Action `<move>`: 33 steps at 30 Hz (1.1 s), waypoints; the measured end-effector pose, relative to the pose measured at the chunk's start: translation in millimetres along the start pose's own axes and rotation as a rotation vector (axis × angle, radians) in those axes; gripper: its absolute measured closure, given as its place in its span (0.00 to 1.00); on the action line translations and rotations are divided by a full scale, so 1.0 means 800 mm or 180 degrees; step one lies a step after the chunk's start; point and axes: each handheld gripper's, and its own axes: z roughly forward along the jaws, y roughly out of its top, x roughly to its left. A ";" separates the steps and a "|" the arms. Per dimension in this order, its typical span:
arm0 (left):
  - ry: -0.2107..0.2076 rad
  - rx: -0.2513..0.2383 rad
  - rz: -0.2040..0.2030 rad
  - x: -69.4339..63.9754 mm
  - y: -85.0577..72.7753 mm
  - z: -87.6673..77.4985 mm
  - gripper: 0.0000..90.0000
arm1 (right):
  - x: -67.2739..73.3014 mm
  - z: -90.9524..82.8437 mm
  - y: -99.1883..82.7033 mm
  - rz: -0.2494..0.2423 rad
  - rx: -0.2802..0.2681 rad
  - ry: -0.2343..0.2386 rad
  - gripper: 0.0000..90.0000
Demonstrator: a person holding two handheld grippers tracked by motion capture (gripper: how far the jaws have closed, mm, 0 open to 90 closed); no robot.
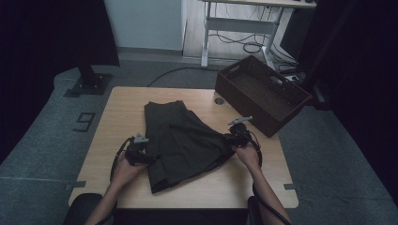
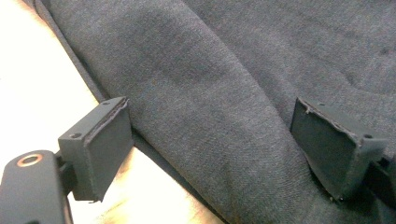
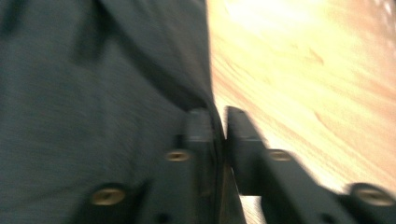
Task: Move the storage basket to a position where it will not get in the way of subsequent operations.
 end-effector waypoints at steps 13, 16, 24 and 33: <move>0.0062 -0.0290 -0.0190 -0.004 0.018 -0.017 0.11 | -0.009 0.002 0.011 0.0171 -0.0272 0.0007 0.34; 0.0155 -0.0159 -0.0162 -0.006 0.015 -0.011 0.06 | -0.010 0.017 0.015 0.0199 -0.0238 -0.0038 0.31; 0.0217 0.0121 -0.0049 -0.006 0.007 0.006 0.00 | -0.013 0.056 -0.006 0.0075 -0.0003 -0.0136 0.29; 0.0160 0.0181 -0.0077 0.000 0.004 0.004 0.00 | -0.006 0.048 -0.024 0.0019 0.0013 -0.0011 0.29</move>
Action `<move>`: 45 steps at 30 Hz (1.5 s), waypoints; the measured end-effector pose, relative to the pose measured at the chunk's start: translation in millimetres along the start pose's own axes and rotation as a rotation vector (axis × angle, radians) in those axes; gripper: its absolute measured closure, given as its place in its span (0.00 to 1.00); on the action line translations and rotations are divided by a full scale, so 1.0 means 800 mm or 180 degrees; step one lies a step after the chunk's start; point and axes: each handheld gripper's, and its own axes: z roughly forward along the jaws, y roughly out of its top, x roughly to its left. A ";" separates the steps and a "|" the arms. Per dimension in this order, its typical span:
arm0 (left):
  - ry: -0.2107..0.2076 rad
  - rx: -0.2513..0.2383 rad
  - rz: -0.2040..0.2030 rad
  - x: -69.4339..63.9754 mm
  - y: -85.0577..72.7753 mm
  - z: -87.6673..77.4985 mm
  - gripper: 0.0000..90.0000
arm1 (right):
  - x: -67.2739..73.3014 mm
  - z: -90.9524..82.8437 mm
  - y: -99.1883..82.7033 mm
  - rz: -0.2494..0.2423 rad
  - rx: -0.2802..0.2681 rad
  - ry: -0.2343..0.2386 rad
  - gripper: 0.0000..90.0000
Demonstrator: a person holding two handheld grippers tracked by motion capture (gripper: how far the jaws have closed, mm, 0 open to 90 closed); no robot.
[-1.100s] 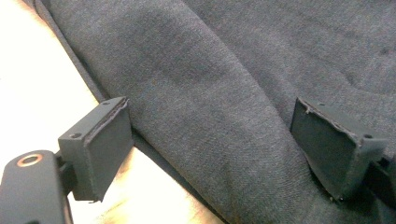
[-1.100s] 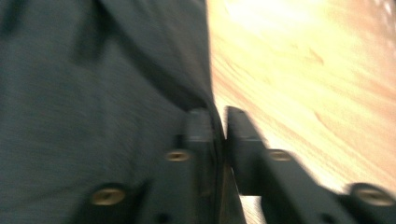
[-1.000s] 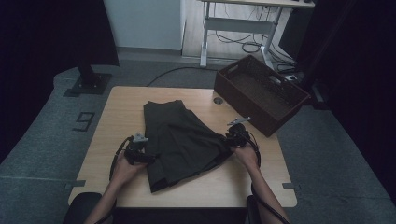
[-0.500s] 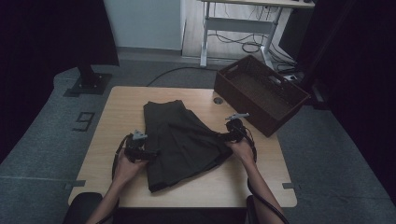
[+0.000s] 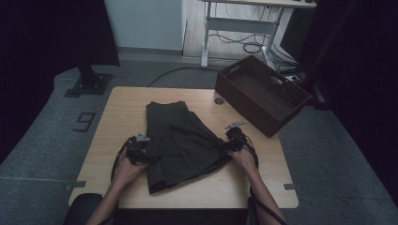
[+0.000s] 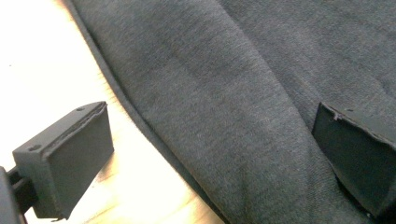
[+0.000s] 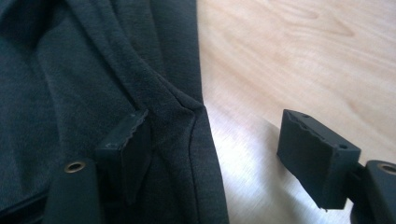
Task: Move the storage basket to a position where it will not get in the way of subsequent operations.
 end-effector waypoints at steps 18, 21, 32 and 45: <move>-0.0046 0.0181 0.0048 -0.001 -0.013 -0.020 0.00 | 0.072 -0.060 -0.069 -0.0186 0.0022 0.0195 0.36; -0.0117 0.0182 0.0108 -0.002 -0.005 -0.026 0.10 | 0.073 -0.071 -0.066 -0.0185 0.0009 0.0293 0.37; -0.0207 0.0006 0.0092 0.013 0.031 -0.023 0.30 | 0.079 -0.066 0.026 -0.0130 -0.0356 0.0526 0.48; -0.0076 0.0068 0.0018 0.006 0.044 0.000 0.91 | 0.086 -0.008 0.057 -0.0039 -0.0128 0.0468 0.91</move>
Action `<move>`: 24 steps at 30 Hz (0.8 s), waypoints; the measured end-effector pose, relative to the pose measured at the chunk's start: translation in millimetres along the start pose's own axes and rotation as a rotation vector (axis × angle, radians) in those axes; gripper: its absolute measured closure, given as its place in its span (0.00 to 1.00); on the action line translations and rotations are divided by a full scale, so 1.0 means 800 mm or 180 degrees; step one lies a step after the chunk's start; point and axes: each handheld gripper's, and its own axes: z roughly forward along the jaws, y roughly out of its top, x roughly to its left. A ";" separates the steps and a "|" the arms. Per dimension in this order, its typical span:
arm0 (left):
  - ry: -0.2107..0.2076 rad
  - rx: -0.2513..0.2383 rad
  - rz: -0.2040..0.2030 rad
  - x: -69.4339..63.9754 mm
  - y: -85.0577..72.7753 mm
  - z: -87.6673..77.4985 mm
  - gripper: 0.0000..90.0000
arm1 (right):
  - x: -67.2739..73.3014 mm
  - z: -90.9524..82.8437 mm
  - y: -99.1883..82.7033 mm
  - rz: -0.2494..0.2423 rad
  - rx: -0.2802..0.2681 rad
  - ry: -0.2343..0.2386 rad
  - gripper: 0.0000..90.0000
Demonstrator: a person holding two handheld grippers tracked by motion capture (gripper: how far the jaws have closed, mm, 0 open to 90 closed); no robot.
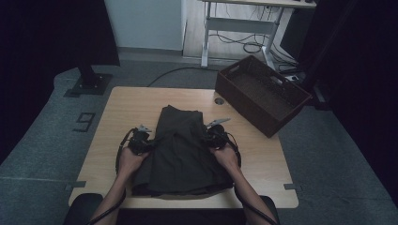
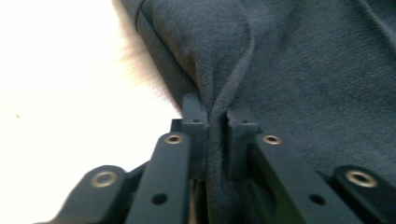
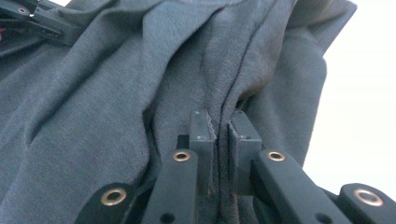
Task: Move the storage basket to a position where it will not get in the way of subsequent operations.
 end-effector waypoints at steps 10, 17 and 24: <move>0.0017 -0.0121 0.0300 -0.037 0.033 -0.027 0.82 | -0.027 -0.033 -0.006 0.0159 0.0021 -0.0235 0.91; 0.0022 0.0242 0.0203 -0.030 0.012 0.012 0.50 | -0.048 0.000 -0.046 0.0349 0.0169 -0.0129 0.79; -0.0098 -0.0144 0.0074 -0.017 0.035 -0.010 0.20 | -0.047 -0.015 -0.025 0.0185 0.0021 -0.0262 0.40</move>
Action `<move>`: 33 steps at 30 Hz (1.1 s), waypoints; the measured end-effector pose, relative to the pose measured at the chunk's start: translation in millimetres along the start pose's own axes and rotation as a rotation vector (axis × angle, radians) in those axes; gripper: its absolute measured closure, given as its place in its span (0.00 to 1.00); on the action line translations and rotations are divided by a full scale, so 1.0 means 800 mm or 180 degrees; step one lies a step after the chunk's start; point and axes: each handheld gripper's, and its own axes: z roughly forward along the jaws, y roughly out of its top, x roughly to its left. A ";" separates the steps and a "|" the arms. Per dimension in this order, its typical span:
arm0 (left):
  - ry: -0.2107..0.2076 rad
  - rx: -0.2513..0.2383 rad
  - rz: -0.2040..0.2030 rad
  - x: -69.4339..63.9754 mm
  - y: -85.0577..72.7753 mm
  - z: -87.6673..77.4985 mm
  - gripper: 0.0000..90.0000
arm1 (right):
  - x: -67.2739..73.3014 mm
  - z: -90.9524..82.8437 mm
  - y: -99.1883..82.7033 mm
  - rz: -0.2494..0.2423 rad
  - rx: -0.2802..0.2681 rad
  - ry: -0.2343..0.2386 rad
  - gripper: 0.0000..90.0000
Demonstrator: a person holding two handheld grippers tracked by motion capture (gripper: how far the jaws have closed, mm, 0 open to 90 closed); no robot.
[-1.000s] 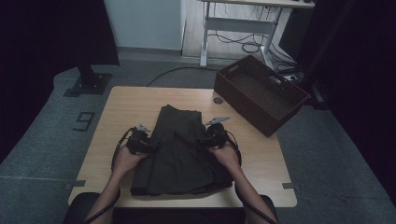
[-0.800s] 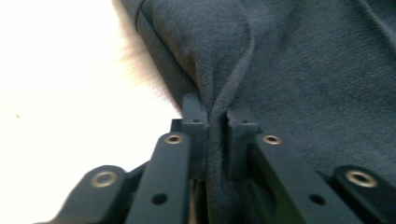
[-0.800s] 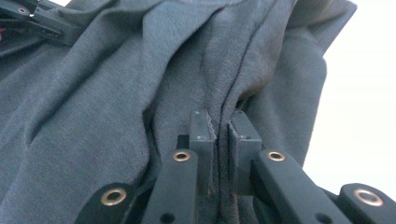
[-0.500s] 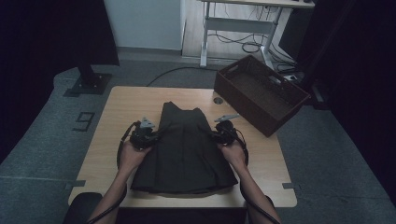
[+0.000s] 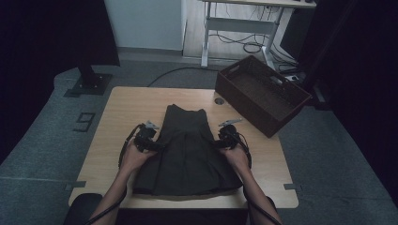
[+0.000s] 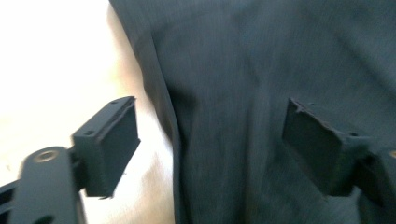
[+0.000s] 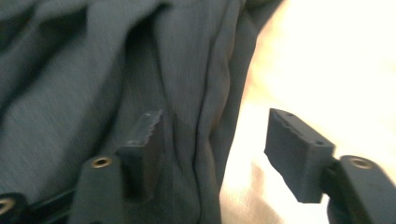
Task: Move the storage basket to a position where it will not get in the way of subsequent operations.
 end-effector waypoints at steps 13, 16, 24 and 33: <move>0.0074 0.0229 -0.0115 0.031 -0.011 0.048 0.15 | -0.014 0.036 0.014 -0.0109 0.0085 -0.0444 0.32; 0.0033 0.0160 -0.0178 0.033 -0.017 0.048 0.15 | -0.022 0.043 0.003 -0.0021 0.0017 -0.0376 0.31; 0.0018 0.0083 -0.0138 0.028 -0.032 0.039 0.16 | -0.014 0.036 -0.012 -0.0075 0.0029 -0.0270 0.30; -0.0082 -0.0053 -0.0035 0.019 -0.055 0.025 0.15 | 0.004 0.020 -0.039 -0.0170 -0.0089 -0.0212 0.30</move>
